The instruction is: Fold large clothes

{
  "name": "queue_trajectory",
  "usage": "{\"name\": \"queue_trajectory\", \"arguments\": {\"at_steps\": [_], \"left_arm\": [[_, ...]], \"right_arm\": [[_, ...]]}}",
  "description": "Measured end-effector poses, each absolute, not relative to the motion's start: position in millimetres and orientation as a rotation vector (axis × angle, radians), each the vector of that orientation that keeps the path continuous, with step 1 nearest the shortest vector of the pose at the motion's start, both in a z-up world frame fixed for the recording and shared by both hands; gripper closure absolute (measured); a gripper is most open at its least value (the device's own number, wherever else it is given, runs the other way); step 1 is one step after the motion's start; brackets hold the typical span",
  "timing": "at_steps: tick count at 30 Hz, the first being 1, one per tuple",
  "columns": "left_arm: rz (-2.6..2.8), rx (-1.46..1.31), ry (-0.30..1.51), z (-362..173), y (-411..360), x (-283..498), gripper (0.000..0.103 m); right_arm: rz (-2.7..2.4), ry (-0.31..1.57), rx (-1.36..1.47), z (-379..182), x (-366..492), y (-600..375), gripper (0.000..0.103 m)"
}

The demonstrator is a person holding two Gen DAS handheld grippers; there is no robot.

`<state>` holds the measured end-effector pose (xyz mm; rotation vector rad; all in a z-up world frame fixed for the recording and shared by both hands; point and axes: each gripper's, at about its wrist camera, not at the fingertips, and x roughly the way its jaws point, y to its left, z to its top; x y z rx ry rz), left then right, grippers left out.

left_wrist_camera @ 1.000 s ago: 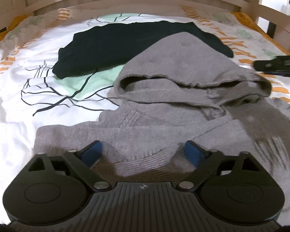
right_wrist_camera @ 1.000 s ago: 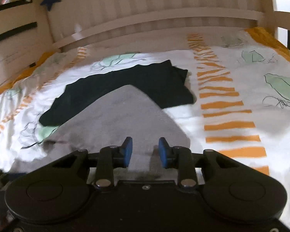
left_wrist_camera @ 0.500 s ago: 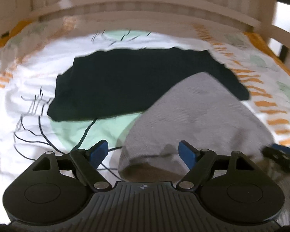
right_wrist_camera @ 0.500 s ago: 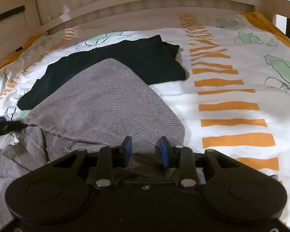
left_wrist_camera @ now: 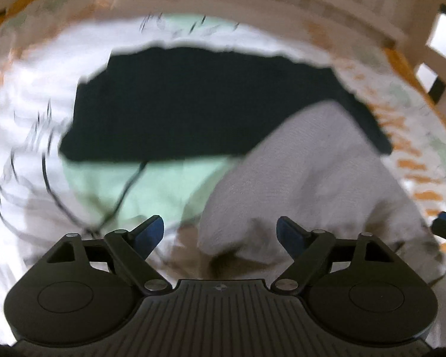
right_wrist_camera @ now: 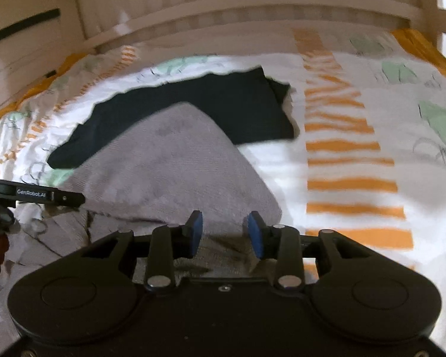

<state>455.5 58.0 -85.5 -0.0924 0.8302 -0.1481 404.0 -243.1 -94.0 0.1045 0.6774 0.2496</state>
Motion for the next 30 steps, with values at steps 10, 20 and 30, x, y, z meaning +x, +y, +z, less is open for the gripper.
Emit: {"name": "queue_trajectory", "arguments": {"at_steps": [10,20,30], "left_arm": [[-0.285,0.042,0.802,-77.4,23.7,515.9,0.021],[-0.34,0.149,0.823,-101.6,6.5,546.0,0.028],[-0.407,0.061,0.717,-72.6,30.4,516.1,0.1]], "right_arm": [[0.306,0.678,0.068,-86.9,469.7,-236.9,0.042],[0.346,0.73,0.063,-112.6,518.9,-224.5,0.042],[0.381,0.675,0.071,-102.2,497.7,-221.4,0.093]]}}
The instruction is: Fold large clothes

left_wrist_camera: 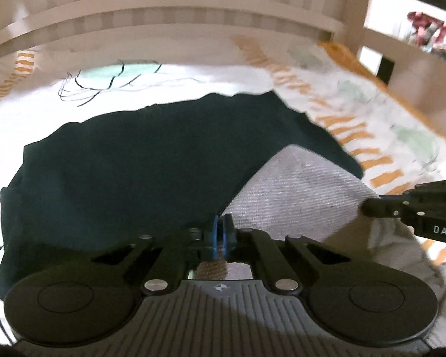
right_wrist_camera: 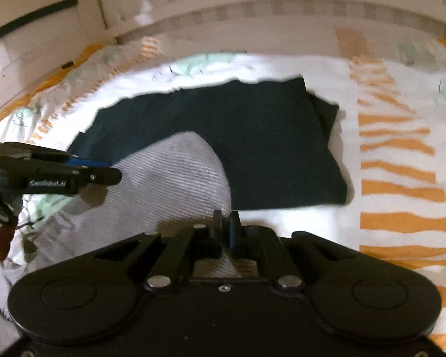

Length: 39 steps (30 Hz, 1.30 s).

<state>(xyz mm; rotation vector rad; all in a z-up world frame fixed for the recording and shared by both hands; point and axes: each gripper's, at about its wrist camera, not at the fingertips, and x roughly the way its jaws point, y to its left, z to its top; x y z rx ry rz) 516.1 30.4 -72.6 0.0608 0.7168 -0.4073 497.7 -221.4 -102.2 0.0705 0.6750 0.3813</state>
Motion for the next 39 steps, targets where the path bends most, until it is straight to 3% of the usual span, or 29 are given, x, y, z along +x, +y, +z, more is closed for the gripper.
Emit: {"name": "queue_trajectory", "arguments": {"at_steps": [17,31,33,35,37,38,39], "left_arm": [[-0.585,0.274,0.546,-25.1,42.1,319.8,0.1],[-0.705,0.251,0.764,-75.8,44.1,260.6,0.097],[-0.688,0.19,0.762,-69.5,49.2,262.6,0.09],[-0.656,0.088,0.763,-64.7,56.2,267.9,0.058],[-0.599,-0.051,0.763,-61.3,66.8,280.2,0.045],[-0.567,-0.111,0.764,-61.6,70.7,284.9,0.044],[-0.527,-0.175,0.772,-63.2,74.0,293.6,0.043]], "right_arm": [[0.537,0.427,-0.247,-45.0,310.5,-195.4,0.094],[0.591,0.659,-0.3,-99.9,257.9,-182.1,0.088],[0.573,0.68,-0.242,-97.3,252.4,-191.1,0.086],[0.542,0.681,-0.159,-90.7,248.4,-199.3,0.085],[0.503,0.672,-0.046,-84.3,247.7,-209.8,0.071],[0.474,0.668,0.024,-82.2,249.9,-215.3,0.053],[0.454,0.666,0.097,-81.4,253.3,-220.5,0.045]]}}
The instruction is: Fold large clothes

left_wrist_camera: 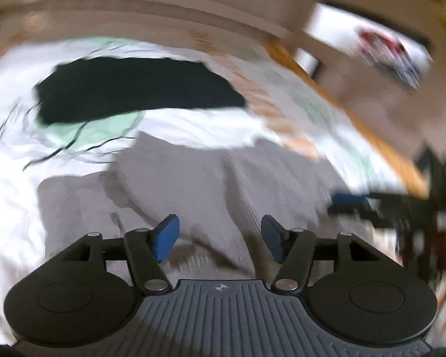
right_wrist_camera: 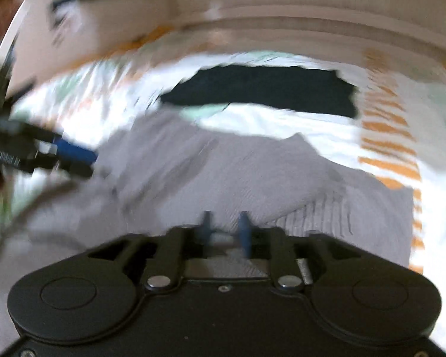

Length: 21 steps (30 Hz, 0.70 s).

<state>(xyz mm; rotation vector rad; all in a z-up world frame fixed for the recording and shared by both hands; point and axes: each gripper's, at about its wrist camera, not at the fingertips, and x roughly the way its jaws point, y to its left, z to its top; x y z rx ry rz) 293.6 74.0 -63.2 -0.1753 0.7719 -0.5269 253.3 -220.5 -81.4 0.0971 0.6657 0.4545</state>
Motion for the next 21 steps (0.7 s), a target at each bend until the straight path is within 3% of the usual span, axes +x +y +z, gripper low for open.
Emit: {"name": "queue_trajectory", "arguments": {"at_steps": [4,15,16,17,19,21], "left_arm": [[-0.44,-0.316,0.825,-78.5,72.4,314.4,0.039],[-0.367,-0.434,0.874,-112.0,59.7,324.2,0.042],[-0.37,-0.435,0.873,-112.1,57.6,323.7,0.054],[-0.369,-0.434,0.876,-112.9,57.7,323.4,0.073],[-0.356,-0.435,0.897,-116.3,56.1,326.9,0.094],[-0.363,-0.443,0.892,-116.4,56.9,325.0,0.099]], "right_arm": [[0.358,0.678,0.274,-86.1,268.6,-227.6,0.044],[0.217,0.73,0.496,-113.1,279.4,-239.0,0.045],[0.217,0.731,0.506,-114.6,278.0,-239.2,0.045],[0.216,0.731,0.519,-116.3,278.0,-239.8,0.045],[0.203,0.723,0.529,-116.5,277.1,-239.5,0.049],[0.192,0.713,0.527,-114.7,278.5,-237.6,0.072]]}}
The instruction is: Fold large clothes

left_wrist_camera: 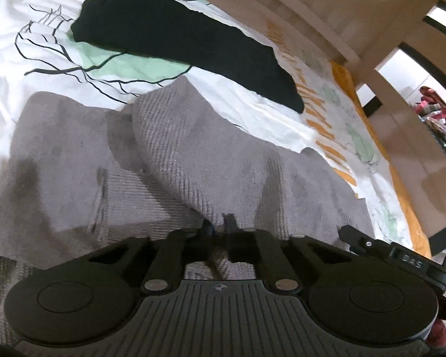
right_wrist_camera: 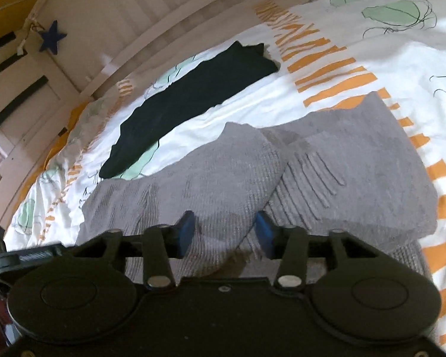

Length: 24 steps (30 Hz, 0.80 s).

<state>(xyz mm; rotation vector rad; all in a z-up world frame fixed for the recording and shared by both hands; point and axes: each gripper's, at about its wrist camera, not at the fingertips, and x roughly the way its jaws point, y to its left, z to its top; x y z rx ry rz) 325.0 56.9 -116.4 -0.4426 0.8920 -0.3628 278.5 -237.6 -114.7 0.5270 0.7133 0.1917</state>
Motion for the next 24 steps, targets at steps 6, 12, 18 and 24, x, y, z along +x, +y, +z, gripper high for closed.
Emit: {"name": "queue_trajectory", "arguments": {"at_steps": [6,12,18,24], "left_arm": [[-0.388,-0.415,0.732,-79.8,64.2,296.9,0.099],[-0.326,-0.446,0.859,-124.5,72.1,299.6,0.097],[-0.332,-0.377,0.813,-114.4,72.4,283.8,0.09],[-0.302,-0.189,0.741,-92.6,63.4,240.2,0.064]], "right_arm": [[0.187,0.626,0.379,-80.5,273.1,-234.4,0.093],[0.159,0.716,0.385,-102.3,279.0,-249.1,0.093],[0.119,0.758,0.332,-118.0,272.2,-242.9,0.08],[0.127,0.62,0.225,-83.9,235.9,-220.5,0.063]]}}
